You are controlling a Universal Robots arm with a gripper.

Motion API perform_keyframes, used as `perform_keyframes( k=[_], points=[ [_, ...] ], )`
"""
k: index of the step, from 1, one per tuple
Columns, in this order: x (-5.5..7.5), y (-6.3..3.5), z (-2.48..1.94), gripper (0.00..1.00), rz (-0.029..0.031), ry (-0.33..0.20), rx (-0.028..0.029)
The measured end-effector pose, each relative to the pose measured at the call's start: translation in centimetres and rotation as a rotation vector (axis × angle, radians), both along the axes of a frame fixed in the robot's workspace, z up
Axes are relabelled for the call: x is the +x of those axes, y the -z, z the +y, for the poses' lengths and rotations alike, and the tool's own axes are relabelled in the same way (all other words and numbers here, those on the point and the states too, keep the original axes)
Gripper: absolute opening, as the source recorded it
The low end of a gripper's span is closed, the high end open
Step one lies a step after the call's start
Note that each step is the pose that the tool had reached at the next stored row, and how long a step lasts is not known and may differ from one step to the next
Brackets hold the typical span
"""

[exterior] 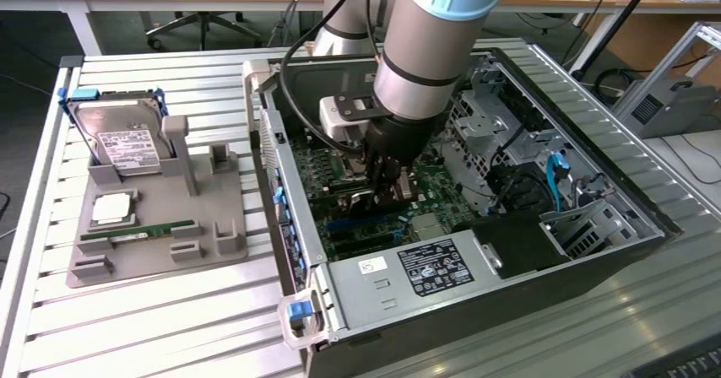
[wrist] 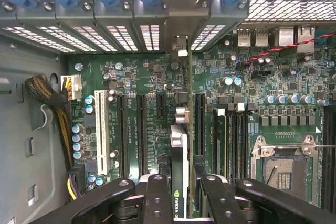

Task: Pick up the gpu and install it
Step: 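Insert the gpu into the slot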

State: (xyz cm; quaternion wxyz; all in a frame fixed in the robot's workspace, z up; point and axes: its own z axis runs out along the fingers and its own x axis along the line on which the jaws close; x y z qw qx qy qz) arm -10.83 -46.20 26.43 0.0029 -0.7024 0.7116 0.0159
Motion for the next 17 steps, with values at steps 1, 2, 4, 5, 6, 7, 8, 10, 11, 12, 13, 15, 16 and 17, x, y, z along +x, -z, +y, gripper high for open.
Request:
perform_keyframes(
  k=[1, 2, 4, 5, 6, 7, 8, 10, 11, 12, 13, 15, 16, 17],
  points=[
    [-0.01, 0.01, -0.01, 0.27, -0.0001, 0.0, 0.0001],
    [-0.01, 0.01, -0.02, 0.27, -0.0001, 0.001, 0.0002],
    [0.0, 0.0, -0.03, 0.27, 0.0, 0.002, 0.0],
    [0.0, 0.0, -0.03, 0.27, 0.0, 0.003, -0.0001],
    [0.0, 0.0, -0.03, 0.27, 0.0, 0.004, 0.0],
    [0.0, 0.0, -0.03, 0.27, 0.0, 0.004, 0.0],
    [0.0, 0.0, -0.03, 0.27, 0.0, 0.005, -0.0001],
    [0.0, -0.01, -0.03, 0.27, -0.0001, 0.005, 0.0001],
    [0.0, -0.01, -0.03, 0.27, -0.0001, 0.005, 0.0001],
    [0.0, -0.03, -0.03, 0.27, -0.0001, 0.006, 0.0001],
    [0.0, -0.11, -0.03, 0.27, 0.0001, 0.006, -0.0003],
    [0.0, -0.14, -0.03, 0.27, -0.0001, 0.007, 0.0],
    [0.0, -0.13, -0.03, 0.27, -0.0001, 0.007, 0.0],
    [-0.01, -0.14, -0.03, 0.27, 0.0, 0.008, 0.0]
  ],
)
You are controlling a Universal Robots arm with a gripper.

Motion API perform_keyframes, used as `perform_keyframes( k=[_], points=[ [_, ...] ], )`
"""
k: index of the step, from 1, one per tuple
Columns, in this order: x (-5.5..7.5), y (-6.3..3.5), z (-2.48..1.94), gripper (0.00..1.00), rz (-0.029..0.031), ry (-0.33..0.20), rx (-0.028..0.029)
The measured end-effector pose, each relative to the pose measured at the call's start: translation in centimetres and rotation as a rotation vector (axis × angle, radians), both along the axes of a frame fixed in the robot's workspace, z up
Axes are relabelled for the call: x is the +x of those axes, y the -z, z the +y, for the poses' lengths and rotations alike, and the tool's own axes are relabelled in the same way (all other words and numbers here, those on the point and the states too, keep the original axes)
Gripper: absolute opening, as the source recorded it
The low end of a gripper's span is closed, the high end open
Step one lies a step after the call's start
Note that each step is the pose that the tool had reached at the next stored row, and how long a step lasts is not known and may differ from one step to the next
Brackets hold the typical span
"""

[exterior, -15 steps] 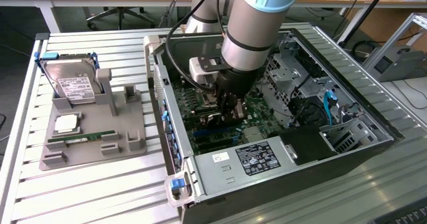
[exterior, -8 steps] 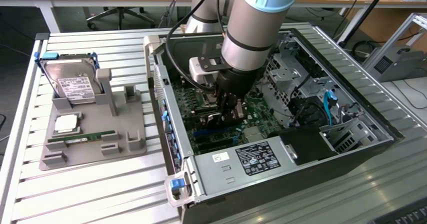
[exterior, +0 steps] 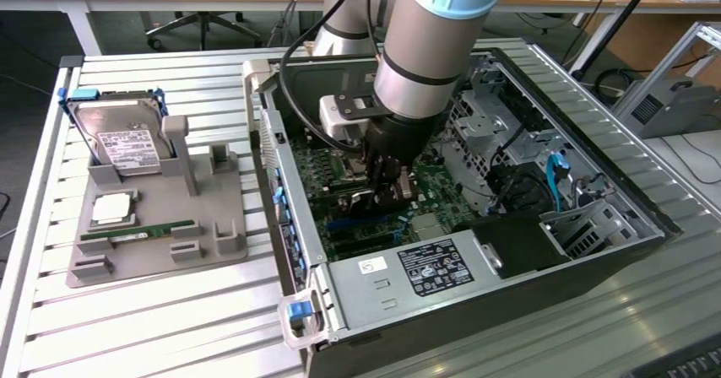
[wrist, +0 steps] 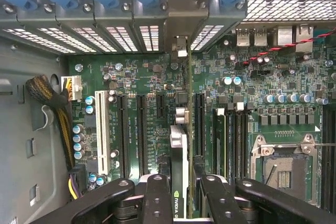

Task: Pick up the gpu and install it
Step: 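Insert the gpu into the slot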

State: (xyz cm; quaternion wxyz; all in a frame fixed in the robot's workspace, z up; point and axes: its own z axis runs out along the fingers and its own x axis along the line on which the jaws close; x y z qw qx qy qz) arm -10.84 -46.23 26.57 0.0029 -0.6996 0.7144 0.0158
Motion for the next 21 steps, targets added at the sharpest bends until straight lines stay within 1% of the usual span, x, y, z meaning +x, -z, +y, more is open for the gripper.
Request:
perform_keyframes(
  k=[12, 21],
  points=[
    [-0.1, 0.01, 0.0, 0.27, 0.0, 0.004, 0.0],
    [-0.11, 0.22, -0.02, 0.27, 0.0, 0.015, -0.0001]
  ],
)
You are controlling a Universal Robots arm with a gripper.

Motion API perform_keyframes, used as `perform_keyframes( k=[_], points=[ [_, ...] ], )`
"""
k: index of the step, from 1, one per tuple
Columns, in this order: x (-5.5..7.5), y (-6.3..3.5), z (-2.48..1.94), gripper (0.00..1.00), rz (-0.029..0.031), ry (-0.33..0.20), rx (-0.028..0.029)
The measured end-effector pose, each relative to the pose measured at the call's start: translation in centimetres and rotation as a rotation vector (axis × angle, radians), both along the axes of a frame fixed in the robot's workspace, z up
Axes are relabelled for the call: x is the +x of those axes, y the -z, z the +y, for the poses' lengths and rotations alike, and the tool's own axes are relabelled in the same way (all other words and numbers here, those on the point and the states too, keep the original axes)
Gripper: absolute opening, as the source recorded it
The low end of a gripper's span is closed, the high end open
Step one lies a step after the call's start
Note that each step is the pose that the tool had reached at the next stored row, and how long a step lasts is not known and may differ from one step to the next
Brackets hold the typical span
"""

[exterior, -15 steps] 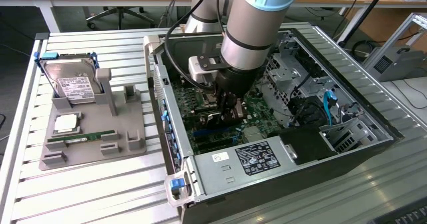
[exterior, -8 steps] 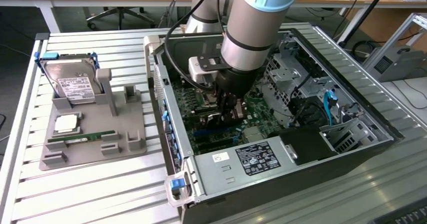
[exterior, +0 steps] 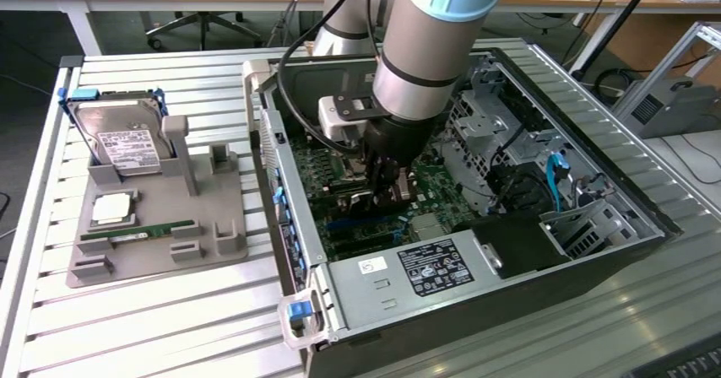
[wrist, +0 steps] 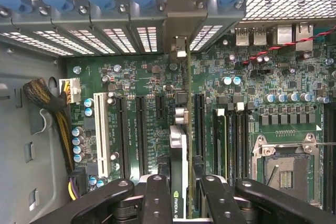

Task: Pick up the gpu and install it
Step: 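Insert the gpu into the slot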

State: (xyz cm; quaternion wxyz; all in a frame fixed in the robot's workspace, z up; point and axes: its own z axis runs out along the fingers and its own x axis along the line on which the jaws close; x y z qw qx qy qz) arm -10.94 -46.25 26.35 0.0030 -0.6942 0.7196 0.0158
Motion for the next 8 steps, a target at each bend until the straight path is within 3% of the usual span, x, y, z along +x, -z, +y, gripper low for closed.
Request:
perform_keyframes(
  k=[8],
  points=[
    [-0.13, 0.01, 0.0, 0.27, -0.0001, 0.001, 0.0001]
  ],
)
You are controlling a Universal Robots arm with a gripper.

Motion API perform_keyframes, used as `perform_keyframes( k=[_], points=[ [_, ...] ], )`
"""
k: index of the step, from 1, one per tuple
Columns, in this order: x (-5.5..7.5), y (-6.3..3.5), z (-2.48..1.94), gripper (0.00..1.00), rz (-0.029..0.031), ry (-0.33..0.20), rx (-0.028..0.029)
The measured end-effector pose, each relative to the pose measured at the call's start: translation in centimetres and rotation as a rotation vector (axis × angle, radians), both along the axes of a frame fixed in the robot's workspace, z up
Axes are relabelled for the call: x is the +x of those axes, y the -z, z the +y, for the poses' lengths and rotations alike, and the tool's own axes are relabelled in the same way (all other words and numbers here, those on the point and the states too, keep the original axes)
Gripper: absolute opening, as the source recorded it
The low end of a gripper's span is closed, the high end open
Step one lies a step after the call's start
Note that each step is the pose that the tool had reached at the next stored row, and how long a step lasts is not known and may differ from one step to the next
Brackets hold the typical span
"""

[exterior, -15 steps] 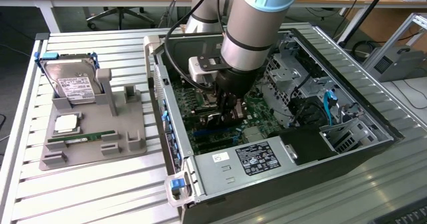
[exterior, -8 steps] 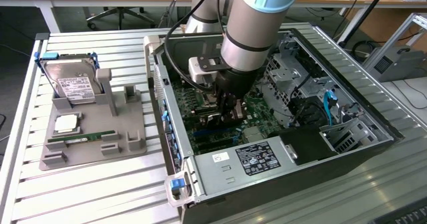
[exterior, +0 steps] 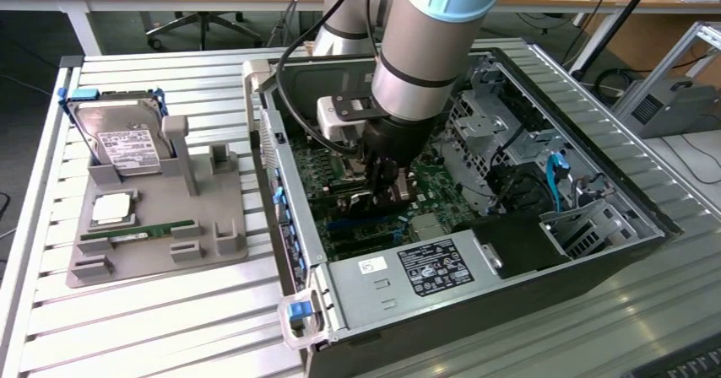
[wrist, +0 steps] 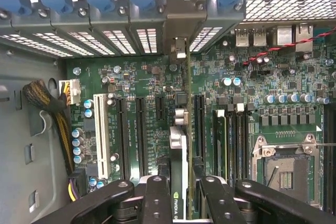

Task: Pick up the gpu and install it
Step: 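Insert the gpu into the slot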

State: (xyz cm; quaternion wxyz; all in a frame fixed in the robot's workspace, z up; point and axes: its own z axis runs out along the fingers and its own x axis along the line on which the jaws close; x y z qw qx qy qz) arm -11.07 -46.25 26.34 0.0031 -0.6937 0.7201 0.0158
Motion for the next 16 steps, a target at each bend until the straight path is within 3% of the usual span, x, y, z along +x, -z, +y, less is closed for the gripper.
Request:
perform_keyframes(
  k=[16],
  points=[
    [-0.01, -0.03, 0.0, 0.27, 0.0074, 0.001, 0.0002]
  ],
)
